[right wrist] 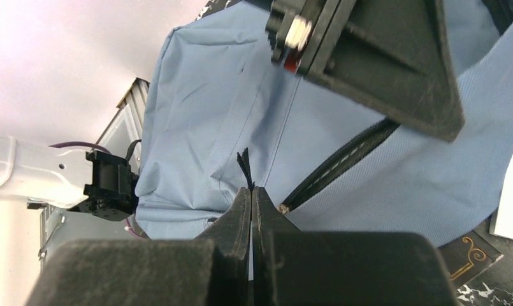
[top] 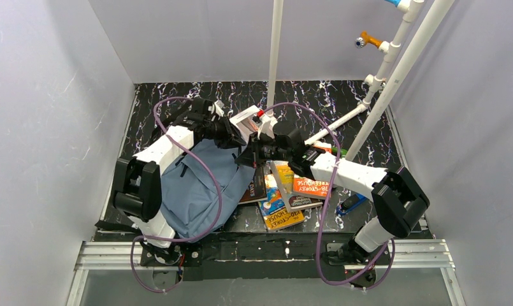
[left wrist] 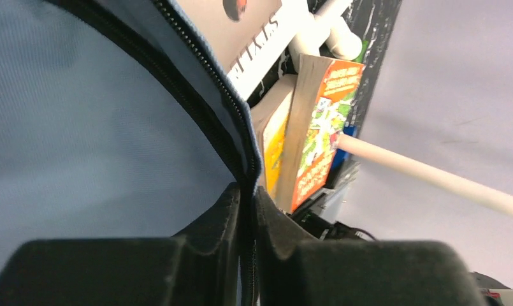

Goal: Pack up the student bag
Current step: Unzip the student bag at the center of the board.

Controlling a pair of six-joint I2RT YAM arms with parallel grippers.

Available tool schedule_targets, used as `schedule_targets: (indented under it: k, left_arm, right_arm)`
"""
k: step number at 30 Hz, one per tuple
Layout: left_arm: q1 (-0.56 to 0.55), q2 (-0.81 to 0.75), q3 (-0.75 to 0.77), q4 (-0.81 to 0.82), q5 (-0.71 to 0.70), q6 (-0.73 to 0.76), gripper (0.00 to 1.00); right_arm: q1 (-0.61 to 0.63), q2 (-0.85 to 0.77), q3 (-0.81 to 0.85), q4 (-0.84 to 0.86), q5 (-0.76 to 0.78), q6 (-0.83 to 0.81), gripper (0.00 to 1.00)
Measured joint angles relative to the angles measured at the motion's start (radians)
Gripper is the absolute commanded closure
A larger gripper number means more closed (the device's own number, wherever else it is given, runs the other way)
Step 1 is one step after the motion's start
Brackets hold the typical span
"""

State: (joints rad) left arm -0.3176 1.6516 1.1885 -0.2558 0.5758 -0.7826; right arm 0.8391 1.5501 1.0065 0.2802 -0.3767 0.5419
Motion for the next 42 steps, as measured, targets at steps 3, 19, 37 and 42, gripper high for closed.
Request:
schedule_targets:
  k: [3, 19, 37, 42]
  left_arm:
    - [0.002, 0.040, 0.074, -0.047, -0.029, 0.040, 1.00]
    - [-0.004, 0.125, 0.314, -0.301, -0.097, 0.213, 1.00]
    - [-0.006, -0.235, 0.008, -0.194, -0.042, 0.421, 0.77]
    - [-0.040, -0.258, -0.051, -0.194, -0.042, 0.411, 0.77]
  right_arm:
    - [0.004, 0.000, 0.000, -0.017, 0.013, -0.013, 0.99]
    - [0.289, 0.041, -0.051, 0.092, 0.304, 0.020, 0.83]
    - [0.073, -0.229, 0.048, -0.282, 0.251, -0.108, 0.16]
    - [-0.014, -0.153, 0.146, -0.394, 0.279, -0.071, 0.03]
